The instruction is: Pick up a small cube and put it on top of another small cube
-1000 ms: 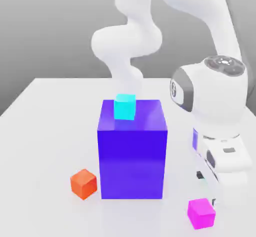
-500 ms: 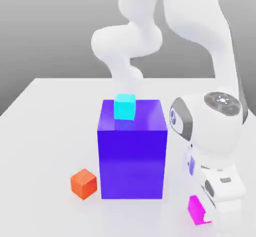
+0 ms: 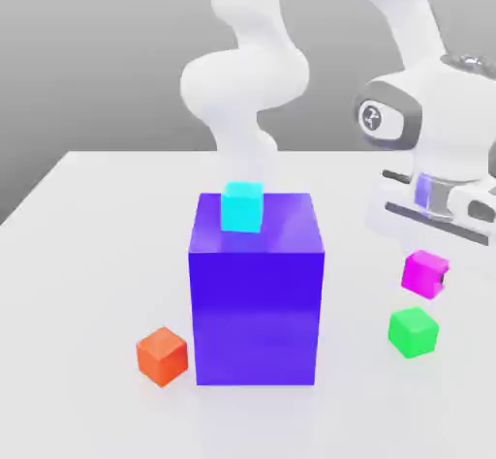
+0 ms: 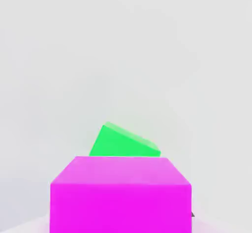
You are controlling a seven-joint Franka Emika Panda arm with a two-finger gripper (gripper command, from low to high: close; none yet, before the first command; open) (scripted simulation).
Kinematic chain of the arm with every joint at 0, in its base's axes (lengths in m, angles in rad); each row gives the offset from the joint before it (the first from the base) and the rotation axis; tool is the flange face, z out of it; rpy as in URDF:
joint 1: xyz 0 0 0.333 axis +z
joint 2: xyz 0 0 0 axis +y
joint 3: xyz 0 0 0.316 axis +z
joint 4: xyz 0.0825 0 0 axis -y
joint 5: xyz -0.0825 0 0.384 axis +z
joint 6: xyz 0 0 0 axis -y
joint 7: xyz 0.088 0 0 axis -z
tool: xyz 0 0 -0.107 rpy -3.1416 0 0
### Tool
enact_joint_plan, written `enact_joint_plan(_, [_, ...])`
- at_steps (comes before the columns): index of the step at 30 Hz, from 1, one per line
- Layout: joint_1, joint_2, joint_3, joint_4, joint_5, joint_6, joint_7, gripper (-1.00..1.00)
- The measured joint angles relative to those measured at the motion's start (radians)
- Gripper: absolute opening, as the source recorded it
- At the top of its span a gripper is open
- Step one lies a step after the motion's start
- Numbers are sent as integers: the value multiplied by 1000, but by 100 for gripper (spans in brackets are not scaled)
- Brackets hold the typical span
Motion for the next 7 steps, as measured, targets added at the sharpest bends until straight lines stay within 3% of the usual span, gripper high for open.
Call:
enact_joint_plan(3, [0, 96, -2, 2, 0, 94, -2, -100])
enact_joint_plan(4, [1, 125, -4, 3, -2, 121, -1, 100])
enact_joint_plan(7, [1, 125, -4, 3, -2, 121, -1, 100])
